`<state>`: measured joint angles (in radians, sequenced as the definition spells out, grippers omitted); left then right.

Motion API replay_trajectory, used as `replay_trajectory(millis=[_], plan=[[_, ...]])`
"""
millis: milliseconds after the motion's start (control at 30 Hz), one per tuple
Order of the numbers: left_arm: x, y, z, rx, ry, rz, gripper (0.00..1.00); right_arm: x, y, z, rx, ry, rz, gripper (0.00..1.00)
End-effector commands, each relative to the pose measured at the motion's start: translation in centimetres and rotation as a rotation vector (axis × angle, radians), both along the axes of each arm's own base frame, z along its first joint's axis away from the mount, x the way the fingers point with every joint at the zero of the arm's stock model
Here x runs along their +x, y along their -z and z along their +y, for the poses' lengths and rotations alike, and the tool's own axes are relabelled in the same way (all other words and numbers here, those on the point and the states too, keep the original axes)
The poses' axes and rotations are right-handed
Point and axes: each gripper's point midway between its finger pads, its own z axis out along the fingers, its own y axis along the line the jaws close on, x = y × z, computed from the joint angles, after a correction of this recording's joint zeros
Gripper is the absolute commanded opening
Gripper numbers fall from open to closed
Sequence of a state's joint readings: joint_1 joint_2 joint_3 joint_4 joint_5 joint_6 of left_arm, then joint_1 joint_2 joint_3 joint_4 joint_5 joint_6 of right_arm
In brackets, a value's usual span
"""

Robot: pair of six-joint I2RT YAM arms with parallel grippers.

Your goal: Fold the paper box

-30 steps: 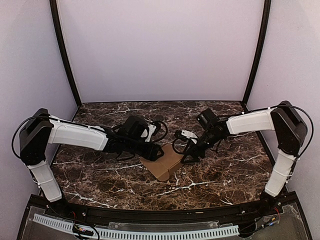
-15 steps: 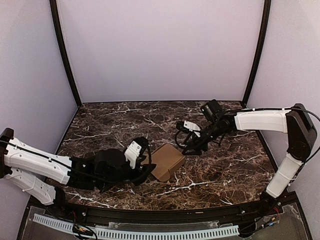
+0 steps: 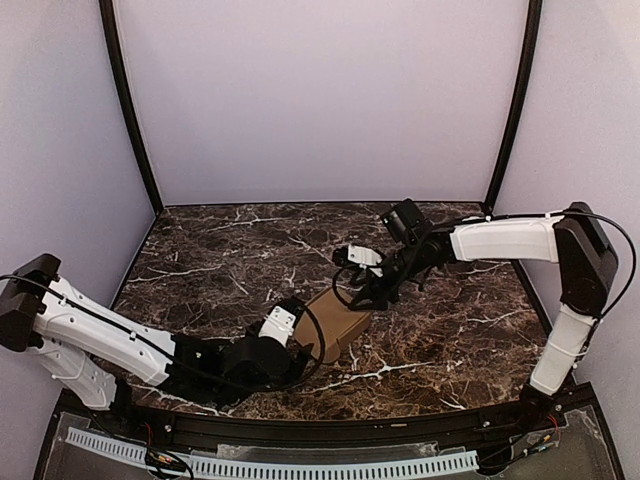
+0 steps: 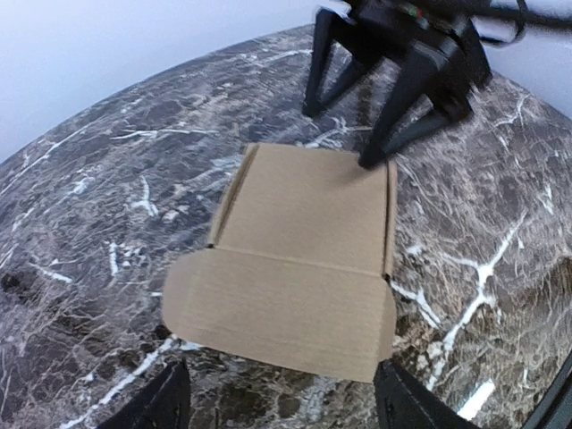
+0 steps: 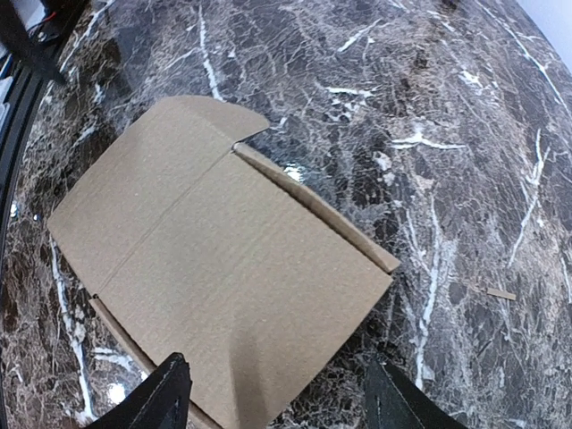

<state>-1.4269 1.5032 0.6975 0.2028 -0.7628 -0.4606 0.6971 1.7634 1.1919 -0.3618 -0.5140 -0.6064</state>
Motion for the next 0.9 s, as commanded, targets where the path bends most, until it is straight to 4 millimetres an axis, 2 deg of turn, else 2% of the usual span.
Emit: replay_trajectory(millis=[0, 33, 67, 100, 133, 167, 200, 233, 267, 300, 333, 367, 400, 433, 467, 500, 533, 567, 600, 633, 667, 700, 867], plan=[[2.4, -4.1, 4.6, 0.037, -0.145, -0.145, 0.78, -1.9, 0.7, -0.7, -0.045, -0.044, -0.059, 0.67], [3.6, -4.0, 5.8, 0.046, -0.172, -0.136, 0.83, -2.1, 0.3, -1.1, -0.044, -0.039, -0.073, 0.67], [4.0, -4.6, 5.9, 0.01, -0.13, -0.096, 0.84, -2.3, 0.3, -1.5, -0.05, -0.036, -0.083, 0.67], [6.1, -5.3, 7.6, -0.034, -0.176, -0.067, 0.85, -2.5, 0.2, -1.8, -0.053, -0.037, -0.102, 0.67], [6.3, -5.2, 7.0, -0.089, -0.115, 0.002, 0.85, -2.7, 0.1, -2.2, -0.059, -0.04, -0.126, 0.67], [8.4, -6.3, 8.3, -0.155, -0.145, 0.012, 0.84, -2.9, 0.0, -2.6, -0.062, -0.044, -0.153, 0.67], [8.3, -6.9, 7.1, -0.188, -0.057, 0.043, 0.84, -3.0, -0.1, -3.0, -0.066, -0.052, -0.184, 0.67], [9.8, -7.2, 7.7, -0.195, -0.07, 0.043, 0.84, -3.3, -0.3, -3.2, -0.069, -0.067, -0.216, 0.67], [10.2, -8.6, 6.6, -0.212, -0.011, 0.05, 0.84, -3.6, -0.5, -3.2, -0.068, -0.087, -0.244, 0.67], [11.4, -7.2, 6.9, -0.163, -0.019, 0.094, 0.84, -3.8, -0.7, -3.2, -0.07, -0.104, -0.275, 0.67], [11.8, -8.4, 5.4, -0.191, 0.039, 0.12, 0.84, -4.0, -0.8, -2.9, -0.075, -0.121, -0.306, 0.67], [12.6, -6.0, 5.3, -0.137, 0.03, 0.197, 0.83, -4.4, -0.9, -2.5, -0.082, -0.148, -0.331, 0.66], [13.3, -7.0, 4.1, -0.155, 0.058, 0.219, 0.81, -4.7, -0.8, -2.2, -0.092, -0.173, -0.357, 0.66], [13.7, -4.1, 3.9, -0.1, 0.041, 0.302, 0.8, -4.8, -0.6, -1.8, -0.102, -0.184, -0.383, 0.66], [14.4, -4.9, 2.7, -0.122, 0.058, 0.312, 0.77, -4.7, -0.4, -1.5, -0.117, -0.185, -0.41, 0.65], [14.8, -2.8, 2.2, -0.106, 0.056, 0.37, 0.76, -4.5, -0.1, -1.2, -0.135, -0.187, -0.432, 0.64], [15.1, -3.1, 1.1, -0.134, 0.083, 0.383, 0.75, -4.5, 0.4, -1.0, -0.153, -0.191, -0.449, 0.63], [15.7, -2.0, 0.6, -0.145, 0.078, 0.406, 0.75, -4.4, 0.9, -0.8, -0.169, -0.19, -0.461, 0.63], [15.9, -2.4, -0.3, -0.171, 0.104, 0.418, 0.75, -4.5, 1.3, -0.8, -0.179, -0.198, -0.467, 0.62], [16.0, -1.5, -0.9, -0.183, 0.121, 0.456, 0.75, -4.7, 1.7, -0.7, -0.185, -0.207, -0.471, 0.61], [16.4, -1.8, -1.4, -0.198, 0.131, 0.462, 0.74, -4.9, 2.1, -0.7, -0.192, -0.216, -0.474, 0.61], [16.3, -1.0, -1.9, -0.207, 0.141, 0.496, 0.73, -5.0, 2.8, -0.8, -0.206, -0.223, -0.473, 0.6], [15.8, -0.3, -2.4, -0.23, 0.152, 0.542, 0.72, -5.0, 4.6, -1.4, -0.241, -0.219, -0.47, 0.58]])
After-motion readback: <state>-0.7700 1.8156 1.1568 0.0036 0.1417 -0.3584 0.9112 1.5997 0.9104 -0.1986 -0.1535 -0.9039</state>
